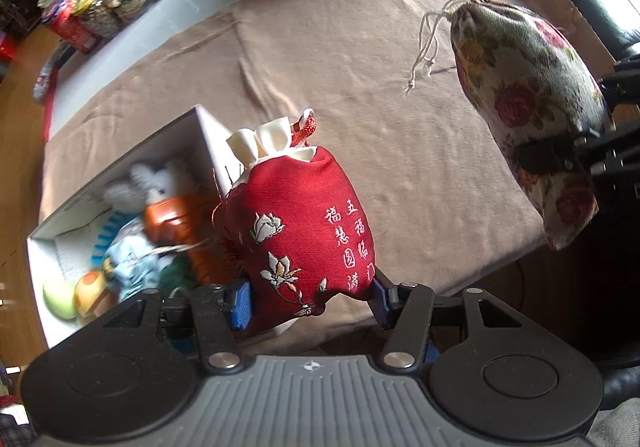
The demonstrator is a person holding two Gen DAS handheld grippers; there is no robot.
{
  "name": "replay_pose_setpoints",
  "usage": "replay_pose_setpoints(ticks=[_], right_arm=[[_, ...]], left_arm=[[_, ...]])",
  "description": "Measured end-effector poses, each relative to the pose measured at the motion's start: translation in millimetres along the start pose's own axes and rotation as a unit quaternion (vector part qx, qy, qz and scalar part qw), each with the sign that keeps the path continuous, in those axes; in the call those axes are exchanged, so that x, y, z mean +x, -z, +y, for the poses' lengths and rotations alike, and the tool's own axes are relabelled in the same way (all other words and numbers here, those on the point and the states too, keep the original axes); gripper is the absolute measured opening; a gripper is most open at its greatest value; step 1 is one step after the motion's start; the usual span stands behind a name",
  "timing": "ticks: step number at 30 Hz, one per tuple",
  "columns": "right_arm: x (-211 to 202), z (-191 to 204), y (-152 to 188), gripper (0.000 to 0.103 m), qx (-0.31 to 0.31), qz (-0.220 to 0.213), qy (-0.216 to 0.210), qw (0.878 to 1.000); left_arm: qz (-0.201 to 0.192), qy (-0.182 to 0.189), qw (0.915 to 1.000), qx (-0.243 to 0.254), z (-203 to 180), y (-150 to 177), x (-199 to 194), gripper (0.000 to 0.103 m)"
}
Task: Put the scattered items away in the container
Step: 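Carry the red pouch with the left tool while the right tool carries the floral pouch to the box, then lower the red pouch into the box with the left tool while the right tool releases the floral pouch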
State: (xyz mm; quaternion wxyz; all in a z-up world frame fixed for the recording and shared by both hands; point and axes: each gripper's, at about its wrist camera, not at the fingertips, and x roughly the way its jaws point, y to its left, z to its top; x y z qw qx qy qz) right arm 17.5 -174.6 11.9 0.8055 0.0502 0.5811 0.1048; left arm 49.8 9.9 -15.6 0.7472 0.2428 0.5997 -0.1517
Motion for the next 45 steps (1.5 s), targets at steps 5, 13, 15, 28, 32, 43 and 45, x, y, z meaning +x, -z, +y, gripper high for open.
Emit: replay_pose_setpoints(ticks=[5,13,15,28,32,43,45], right_arm=[[-3,31,-9,0.049,-0.025,-0.001,-0.011,1.000],[-1,88,-28,0.049,-0.061,-0.008,-0.027,0.998],[0,102,-33,0.049,-0.068,-0.010,-0.032,0.997],[26,177,-70,0.049,-0.098,-0.004,-0.053,0.994],[39,194,-80,0.049,-0.106,0.003,-0.053,0.993],[68,253,-99,0.049,-0.143,0.010,-0.048,0.988],[74,266,-103,0.049,-0.150,0.015,-0.058,0.987]], left_arm=[[-0.003,-0.010,0.9998,-0.019,27,15,-9,0.057],[-0.005,-0.032,0.9978,-0.057,82,37,-19,0.057],[-0.004,-0.040,0.9968,-0.069,98,43,-21,0.057],[0.019,-0.084,0.9880,-0.129,189,81,-5,0.057],[0.027,-0.097,0.9840,-0.147,216,88,4,0.057],[0.048,-0.123,0.9738,-0.185,269,101,40,0.057],[0.052,-0.120,0.9732,-0.189,275,103,46,0.057]])
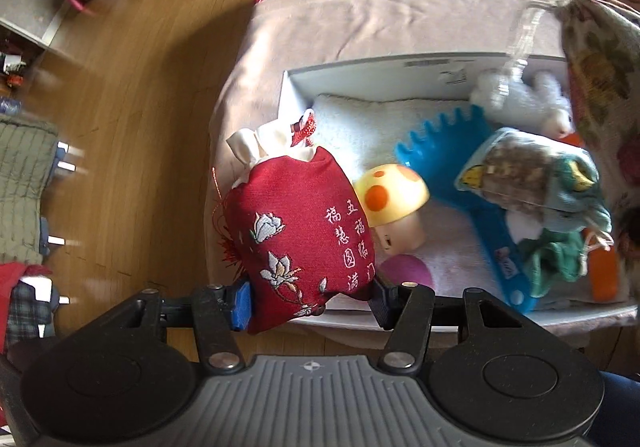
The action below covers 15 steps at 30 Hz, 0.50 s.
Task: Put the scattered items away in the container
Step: 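Lower the red pouch into the box with the left tool while the right tool releases the floral pouch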
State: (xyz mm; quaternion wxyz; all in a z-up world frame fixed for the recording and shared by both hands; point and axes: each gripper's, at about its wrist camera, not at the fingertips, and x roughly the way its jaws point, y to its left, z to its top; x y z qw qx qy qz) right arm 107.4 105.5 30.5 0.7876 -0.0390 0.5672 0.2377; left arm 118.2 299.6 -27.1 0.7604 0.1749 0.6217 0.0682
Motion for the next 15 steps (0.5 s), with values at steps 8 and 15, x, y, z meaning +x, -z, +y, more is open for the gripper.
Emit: replay_pose_setpoints(ticks=[8,15], right_arm=[[28,30,-12,0.049,-0.017,0.018,-0.007,1.000],[35,26,-12,0.050,-0.008,0.024,0.000,1.000]], left_arm=[[0.009,0.016,0.9998,-0.013,11,1,18,0.057],[0.009,0.036,0.9991,-0.019,9,-1,23,0.057]])
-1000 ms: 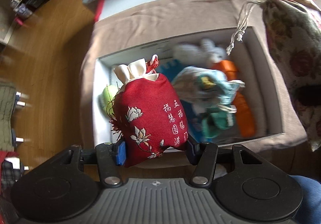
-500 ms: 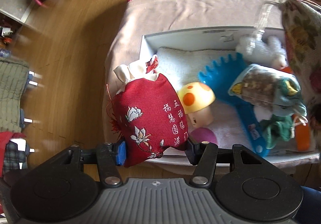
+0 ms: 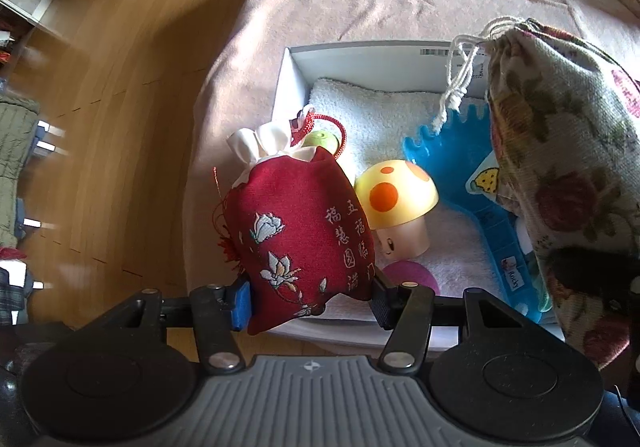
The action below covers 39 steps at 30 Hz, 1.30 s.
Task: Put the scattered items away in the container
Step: 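Lower the red pouch into the box with the left tool while the right tool releases the floral pouch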
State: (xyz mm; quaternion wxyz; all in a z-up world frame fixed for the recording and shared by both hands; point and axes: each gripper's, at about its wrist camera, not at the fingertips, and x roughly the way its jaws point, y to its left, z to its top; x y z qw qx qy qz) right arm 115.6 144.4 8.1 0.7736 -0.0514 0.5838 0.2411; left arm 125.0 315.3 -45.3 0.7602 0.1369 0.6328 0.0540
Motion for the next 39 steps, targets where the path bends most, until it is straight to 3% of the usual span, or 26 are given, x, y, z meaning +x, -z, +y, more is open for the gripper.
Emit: replay_pose_setpoints(ticks=[4,11,13,15,23,26,39], right_arm=[[0,-2,-2,0.051,0.004,0.002,-0.001,1.000],[2,-8,1,0.054,0.015,0.010,0.002,1.000],[1,-10,2,0.057,0.012,0.006,0.000,1.000],[-4,-11,3,0.068,0.016,-0.005,-0.003,1.000],[-25,-16,5,0.070,0.008,-0.034,0.006,0.999],[-29,-22,10,0.070,0.013,-0.035,0.005,0.999],[-63,-51,56,0.070,0.013,-0.062,0.009,0.998]], left_arm=[[-0.002,0.003,1.0000,-0.001,-2,-2,0,0.061],[-0.009,-0.001,0.9999,0.004,-3,-1,-2,0.084],[-0.012,-0.002,0.9999,0.001,-3,-2,-2,0.087],[-0.013,-0.003,0.9999,-0.004,-4,-3,-3,0.090],[-0.011,0.004,0.9999,-0.006,-10,1,-10,0.092],[-0.012,0.009,0.9998,-0.010,-13,5,-12,0.099],[-0.036,0.014,0.9991,0.018,-54,20,-48,0.102]])
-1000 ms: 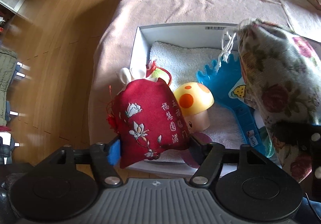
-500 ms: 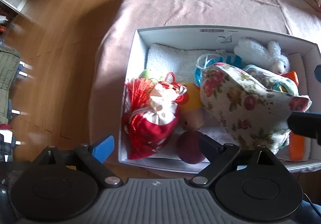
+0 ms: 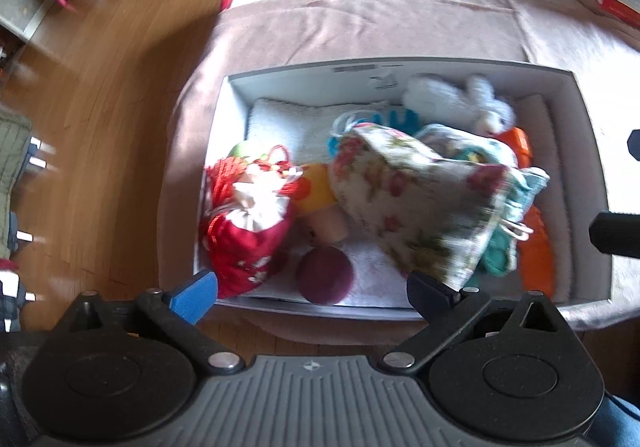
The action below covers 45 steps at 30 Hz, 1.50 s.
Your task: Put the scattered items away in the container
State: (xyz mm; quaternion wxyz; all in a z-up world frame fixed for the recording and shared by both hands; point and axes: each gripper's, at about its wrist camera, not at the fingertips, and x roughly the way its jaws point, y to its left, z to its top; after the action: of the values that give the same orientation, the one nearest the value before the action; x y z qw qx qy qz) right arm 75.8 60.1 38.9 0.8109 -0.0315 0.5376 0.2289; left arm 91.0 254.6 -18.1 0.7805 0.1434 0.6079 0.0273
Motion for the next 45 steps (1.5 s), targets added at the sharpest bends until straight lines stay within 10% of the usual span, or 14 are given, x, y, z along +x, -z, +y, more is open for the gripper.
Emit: replay_pose_setpoints(ticks=[45], right_arm=[[-52,-28,62,0.070,0.010,-0.054,-0.005,0.998]], left_arm=[[-0.038,0.023,0.9955,-0.083,-35,26,-57,0.102]])
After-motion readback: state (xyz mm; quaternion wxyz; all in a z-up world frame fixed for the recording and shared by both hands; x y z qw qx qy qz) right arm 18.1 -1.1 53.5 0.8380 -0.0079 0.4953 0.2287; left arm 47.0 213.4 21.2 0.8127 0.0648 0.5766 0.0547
